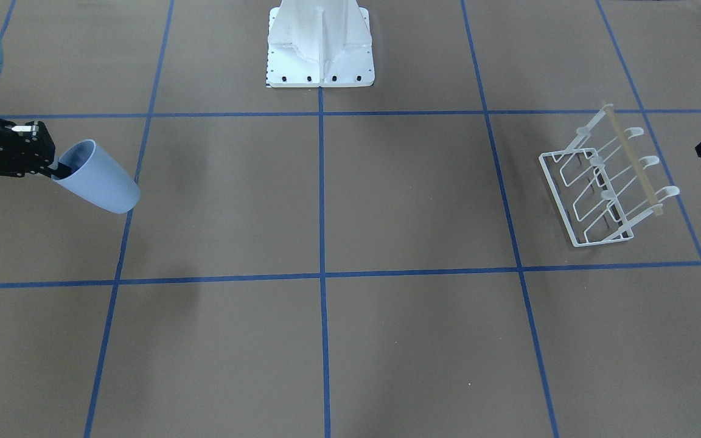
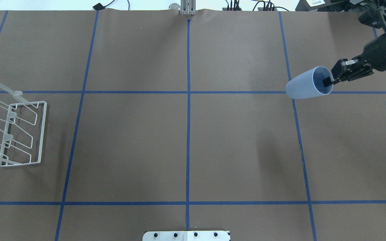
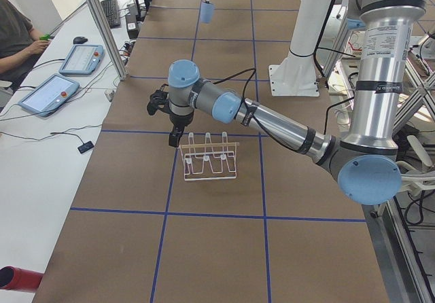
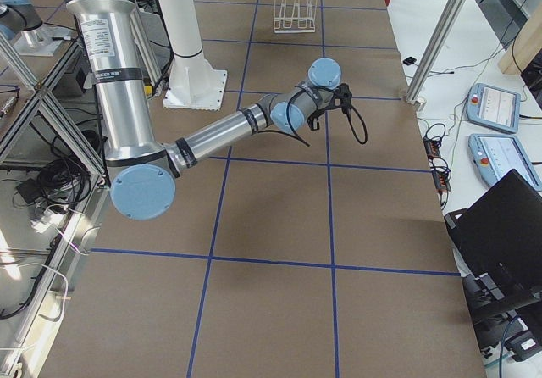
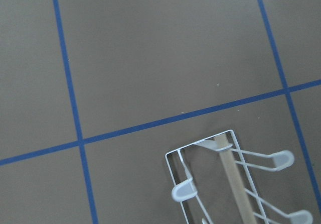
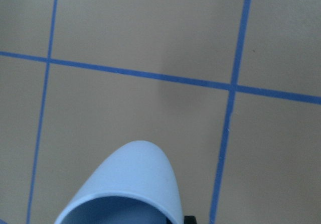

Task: Hang cup on cup holder
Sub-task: 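Lift the cup with the right gripper and carry it toward the table center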

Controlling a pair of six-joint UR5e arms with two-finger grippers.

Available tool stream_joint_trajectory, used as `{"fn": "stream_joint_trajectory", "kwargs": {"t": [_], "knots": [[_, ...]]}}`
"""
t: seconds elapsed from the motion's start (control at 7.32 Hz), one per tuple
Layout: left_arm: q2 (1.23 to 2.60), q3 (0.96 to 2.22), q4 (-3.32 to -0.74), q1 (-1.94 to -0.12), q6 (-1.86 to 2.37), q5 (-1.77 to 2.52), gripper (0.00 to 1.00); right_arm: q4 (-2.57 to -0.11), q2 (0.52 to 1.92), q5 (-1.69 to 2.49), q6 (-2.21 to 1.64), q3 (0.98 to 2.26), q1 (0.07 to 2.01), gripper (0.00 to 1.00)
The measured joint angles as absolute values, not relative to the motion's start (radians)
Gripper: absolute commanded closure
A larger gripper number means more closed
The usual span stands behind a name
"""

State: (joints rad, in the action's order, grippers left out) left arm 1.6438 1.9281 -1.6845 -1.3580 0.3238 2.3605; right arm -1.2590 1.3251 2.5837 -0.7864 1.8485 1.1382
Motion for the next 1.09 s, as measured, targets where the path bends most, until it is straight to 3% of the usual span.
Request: {"fn": "stream_joint_trajectory", "kwargs": {"t": [0.41, 1.09], "knots": [[1.746, 1.916, -1.958, -1.193, 0.820, 2.356, 0.02, -1.259, 1.187, 2.575, -0.934, 1.836, 1.084, 1.00], [1.892, 1.788, -2.425, -1.019, 1.428, 2.349, 0.01, -1.207, 1.140, 2.580, -1.097, 1.847, 0.974, 1.00]]}}
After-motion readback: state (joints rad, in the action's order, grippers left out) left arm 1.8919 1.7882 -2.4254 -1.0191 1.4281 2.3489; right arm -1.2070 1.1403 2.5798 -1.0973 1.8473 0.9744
